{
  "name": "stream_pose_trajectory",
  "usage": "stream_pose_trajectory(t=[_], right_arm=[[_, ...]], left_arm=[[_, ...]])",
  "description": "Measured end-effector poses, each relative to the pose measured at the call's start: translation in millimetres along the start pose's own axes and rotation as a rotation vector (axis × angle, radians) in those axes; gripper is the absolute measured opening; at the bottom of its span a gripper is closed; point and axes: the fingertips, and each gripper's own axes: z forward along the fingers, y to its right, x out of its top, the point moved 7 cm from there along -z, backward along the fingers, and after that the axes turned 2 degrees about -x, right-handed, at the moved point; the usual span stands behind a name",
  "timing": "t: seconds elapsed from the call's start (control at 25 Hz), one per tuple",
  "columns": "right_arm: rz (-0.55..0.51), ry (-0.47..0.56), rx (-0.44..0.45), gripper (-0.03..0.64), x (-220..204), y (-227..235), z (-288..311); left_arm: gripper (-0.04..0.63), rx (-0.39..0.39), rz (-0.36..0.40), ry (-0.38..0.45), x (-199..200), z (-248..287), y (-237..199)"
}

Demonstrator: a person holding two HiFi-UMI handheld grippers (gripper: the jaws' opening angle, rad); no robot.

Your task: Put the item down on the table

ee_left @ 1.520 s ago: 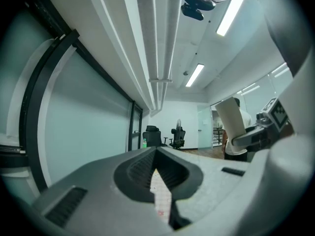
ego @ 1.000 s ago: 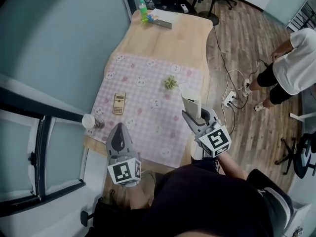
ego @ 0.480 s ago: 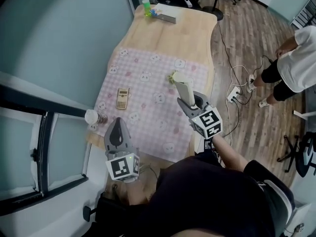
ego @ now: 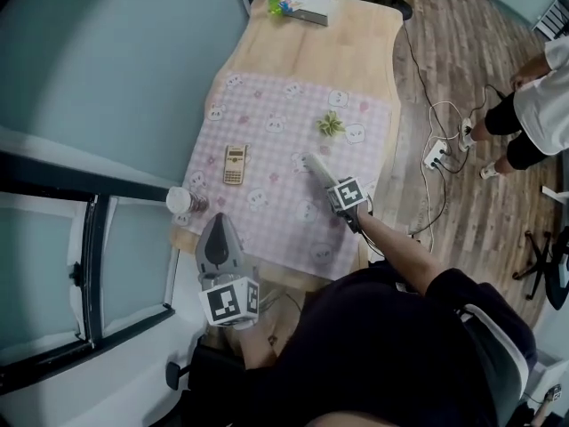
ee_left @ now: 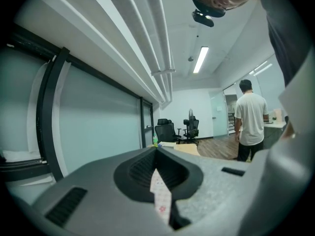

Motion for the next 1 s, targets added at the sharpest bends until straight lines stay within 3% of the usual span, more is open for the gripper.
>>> stream_pose_trajectory(t=[0.16,0.32,0.52,0.64,0.84,1.0], right_arm=[[-0.027,-0.097,0.007,0.166,-24,-13,34],[-0.049,-0.091,-0.046,0.167,-24,-6,37],[-0.023,-0.134,-0.045,0.167,-30,-6,35],[-0.016,-0.095,-0.026,0.167,-26,-4,35],[0.196,-0.078,0.16,0.167,-30,-1,39],[0.583,-0.03,0.477,0.167,-36,4,41]], left_arm=[[0.0,0.01,-0.002,-0.029,-6,-8,-8],[0.0,0.012,0.005,-0.036,-5,-7,-8],[-0.001,0.007,0.005,-0.041,-8,-6,-8],[0.0,0.001,0.008,-0.036,-6,-6,-6],[0.0,-0.002,0.011,-0.043,-5,-6,-4],[0.0,-0.005,0.015,-0.046,-4,-6,-3]])
